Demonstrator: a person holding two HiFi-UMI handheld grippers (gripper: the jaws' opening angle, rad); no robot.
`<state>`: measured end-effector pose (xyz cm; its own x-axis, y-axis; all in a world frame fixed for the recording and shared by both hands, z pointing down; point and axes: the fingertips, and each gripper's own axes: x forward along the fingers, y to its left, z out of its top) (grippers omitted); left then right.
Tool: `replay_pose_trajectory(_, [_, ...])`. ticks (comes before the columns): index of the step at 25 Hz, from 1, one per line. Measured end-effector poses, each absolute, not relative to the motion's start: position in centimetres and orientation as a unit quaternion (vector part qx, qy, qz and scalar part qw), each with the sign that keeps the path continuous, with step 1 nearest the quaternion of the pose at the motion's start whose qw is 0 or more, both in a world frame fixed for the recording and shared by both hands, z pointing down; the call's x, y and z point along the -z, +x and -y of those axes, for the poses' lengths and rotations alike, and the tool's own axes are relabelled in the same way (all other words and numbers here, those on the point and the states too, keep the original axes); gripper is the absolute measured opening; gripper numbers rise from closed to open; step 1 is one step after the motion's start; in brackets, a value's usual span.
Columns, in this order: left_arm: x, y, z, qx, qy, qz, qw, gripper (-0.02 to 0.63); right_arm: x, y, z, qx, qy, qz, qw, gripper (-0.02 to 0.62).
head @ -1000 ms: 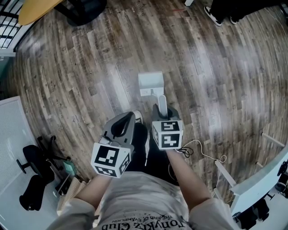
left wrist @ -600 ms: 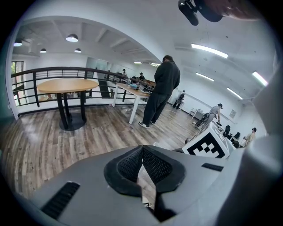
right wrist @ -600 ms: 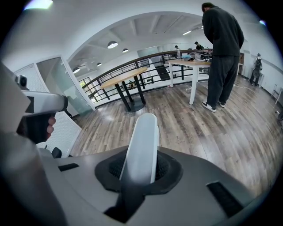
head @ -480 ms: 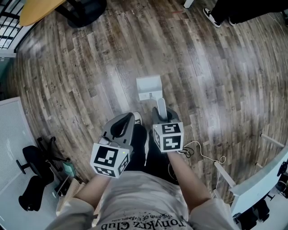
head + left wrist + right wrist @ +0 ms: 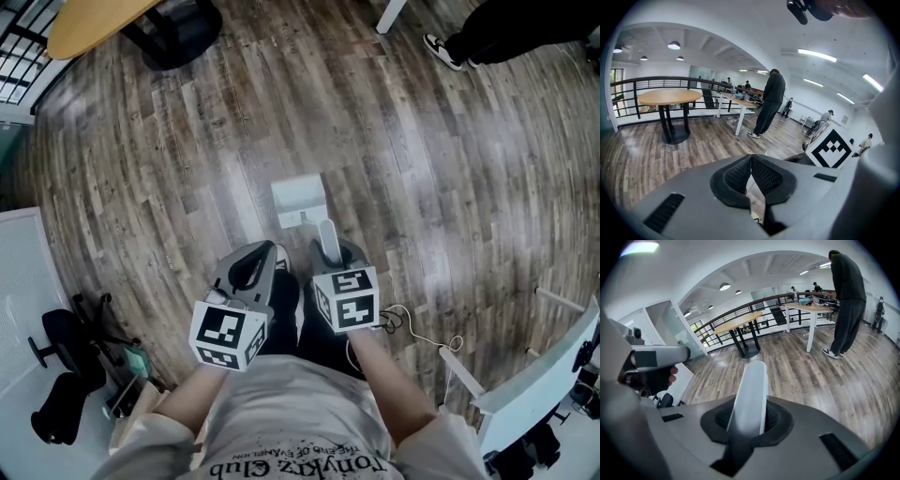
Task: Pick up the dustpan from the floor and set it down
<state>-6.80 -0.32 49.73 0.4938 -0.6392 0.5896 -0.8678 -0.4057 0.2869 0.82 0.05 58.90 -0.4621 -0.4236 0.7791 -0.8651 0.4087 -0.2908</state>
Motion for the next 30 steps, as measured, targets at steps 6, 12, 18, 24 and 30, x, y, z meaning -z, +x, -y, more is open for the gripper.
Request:
replay_pose_trajectory(6, [-48.2,-7.0,-0.3,-0.202,0.815,0.463,0.284,0.023,-56.0,0.1,-0.9,-0.333,0.393,0.792,0.327,0.068])
replay_pose_trajectory(12, [-46.1,-7.3,-0.8,-0.200,0.815,0.472,0.271,0.023,-53.0,0.2,-1.9,-0.307,0.370,0.806,0.346,0.068])
replay_pose_trajectory(18, [-44.6,-7.4,-0.8,-0.205,0.812,0.480,0.259,0.023,-50.0,1.1,-2.8,-0.289,0.351,0.817,0.354,0.069])
replay_pose_trajectory(24, [-43.3,-6.9,-1.1,-0.207,0.818,0.476,0.248,0.023,-47.7,2.2,-3.6,-0.283,0.342,0.822,0.356,0.069])
replay_pose_trajectory(30, [-42.0,-5.9,-1.3,-0.208,0.828,0.468,0.227,0.023,-46.7,2.7,-4.4,-0.283,0.344,0.823,0.352,0.069])
